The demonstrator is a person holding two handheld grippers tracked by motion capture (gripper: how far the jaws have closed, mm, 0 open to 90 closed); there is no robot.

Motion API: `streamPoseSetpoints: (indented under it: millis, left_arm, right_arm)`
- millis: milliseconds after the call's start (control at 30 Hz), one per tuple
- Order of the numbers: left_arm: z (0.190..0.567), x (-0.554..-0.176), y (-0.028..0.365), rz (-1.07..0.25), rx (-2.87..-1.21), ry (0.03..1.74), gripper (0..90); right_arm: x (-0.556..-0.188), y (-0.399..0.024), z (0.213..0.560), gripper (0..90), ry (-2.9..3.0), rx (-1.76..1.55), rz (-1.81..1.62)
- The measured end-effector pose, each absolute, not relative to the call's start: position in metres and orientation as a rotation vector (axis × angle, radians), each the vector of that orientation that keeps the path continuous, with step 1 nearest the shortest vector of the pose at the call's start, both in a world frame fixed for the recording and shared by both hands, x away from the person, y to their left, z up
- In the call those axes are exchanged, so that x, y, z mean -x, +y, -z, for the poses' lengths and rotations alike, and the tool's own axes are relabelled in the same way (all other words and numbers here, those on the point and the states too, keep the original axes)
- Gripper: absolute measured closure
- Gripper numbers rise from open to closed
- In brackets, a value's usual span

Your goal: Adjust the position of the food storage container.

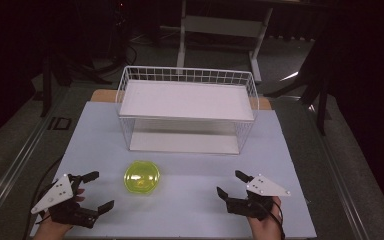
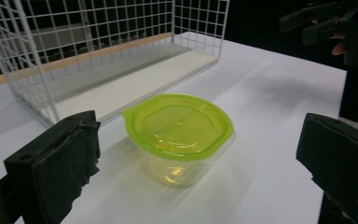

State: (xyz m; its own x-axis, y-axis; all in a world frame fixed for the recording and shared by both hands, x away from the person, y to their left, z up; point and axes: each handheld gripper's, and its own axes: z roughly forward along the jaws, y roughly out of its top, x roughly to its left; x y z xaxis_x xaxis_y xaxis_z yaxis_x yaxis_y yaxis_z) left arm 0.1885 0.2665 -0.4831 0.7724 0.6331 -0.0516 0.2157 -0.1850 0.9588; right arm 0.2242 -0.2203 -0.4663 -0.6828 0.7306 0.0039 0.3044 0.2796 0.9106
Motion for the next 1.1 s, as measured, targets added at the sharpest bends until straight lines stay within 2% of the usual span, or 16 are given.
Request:
streamPoseSetpoints:
  millis: [333, 500, 533, 767, 933, 1033, 1067, 1100]
  left_arm:
    - [0.478, -0.186, 0.263, -0.386, -1.710, 0.636, 0.3]
    - [0.473, -0.189, 0.265, -0.374, -1.740, 0.640, 0.3]
    - [0.471, -0.191, 0.266, -0.401, -1.737, 0.644, 0.3]
    - [0.462, -0.201, 0.274, -0.357, -1.690, 0.736, 0.3]
    - [0.466, -0.208, 0.272, -0.351, -1.823, 0.759, 0.4]
    - [0.473, -0.210, 0.277, -0.340, -1.826, 0.782, 16.1]
    - [0.475, -0.211, 0.279, -0.333, -1.822, 0.787, 18.0]
    - [0.479, -0.213, 0.281, -0.324, -1.835, 0.790, 25.6]
  right_arm:
    - [-0.219, -0.219, 0.461, 18.6, 2.111, -0.911, -1.389]
    - [-0.218, -0.219, 0.459, 18.6, 2.097, -0.906, -1.399]
    - [-0.218, -0.219, 0.458, 18.6, 2.098, -0.903, -1.393]
    - [-0.216, -0.218, 0.455, 18.6, 2.083, -0.911, -1.411]
    - [-0.216, -0.218, 0.455, 18.6, 2.074, -0.912, -1.421]
    - [-0.215, -0.217, 0.455, 18.6, 2.075, -0.903, -1.427]
    - [-0.215, -0.216, 0.455, 18.6, 2.076, -0.898, -1.423]
    - [-0.215, -0.216, 0.455, 18.6, 2.078, -0.897, -1.424]
